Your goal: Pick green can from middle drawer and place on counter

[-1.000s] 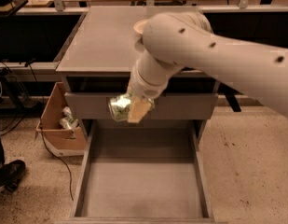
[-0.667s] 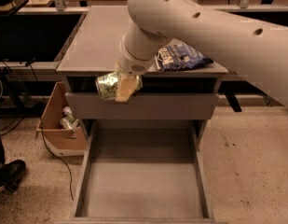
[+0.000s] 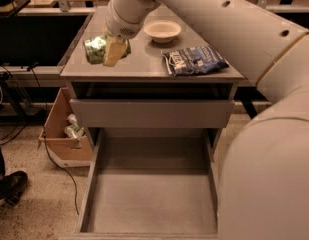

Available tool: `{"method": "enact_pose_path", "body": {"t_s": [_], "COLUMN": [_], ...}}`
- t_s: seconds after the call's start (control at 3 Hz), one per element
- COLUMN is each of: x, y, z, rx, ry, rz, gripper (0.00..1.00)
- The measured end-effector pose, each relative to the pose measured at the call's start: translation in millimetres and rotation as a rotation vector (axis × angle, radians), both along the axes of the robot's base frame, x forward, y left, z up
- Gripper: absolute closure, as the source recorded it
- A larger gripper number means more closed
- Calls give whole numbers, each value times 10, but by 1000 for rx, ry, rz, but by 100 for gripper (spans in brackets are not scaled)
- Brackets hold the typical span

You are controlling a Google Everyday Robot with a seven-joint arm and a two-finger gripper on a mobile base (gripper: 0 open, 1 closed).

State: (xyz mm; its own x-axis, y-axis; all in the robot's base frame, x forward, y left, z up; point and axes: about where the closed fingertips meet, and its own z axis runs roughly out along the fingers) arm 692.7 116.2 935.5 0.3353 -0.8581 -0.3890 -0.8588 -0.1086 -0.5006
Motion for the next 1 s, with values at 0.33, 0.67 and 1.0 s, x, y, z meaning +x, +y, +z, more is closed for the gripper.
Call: {"method": "enact_pose_path", "body": {"t_s": [0.33,0.67,1.0], "x": [450,792,1074], "y": [149,304,476], "z": [26,-104,-424], "rx": [30,77,155], "ry": [-58,-72,-19], "rz": [-7,-31,-70], "gripper": [100,100,79]}}
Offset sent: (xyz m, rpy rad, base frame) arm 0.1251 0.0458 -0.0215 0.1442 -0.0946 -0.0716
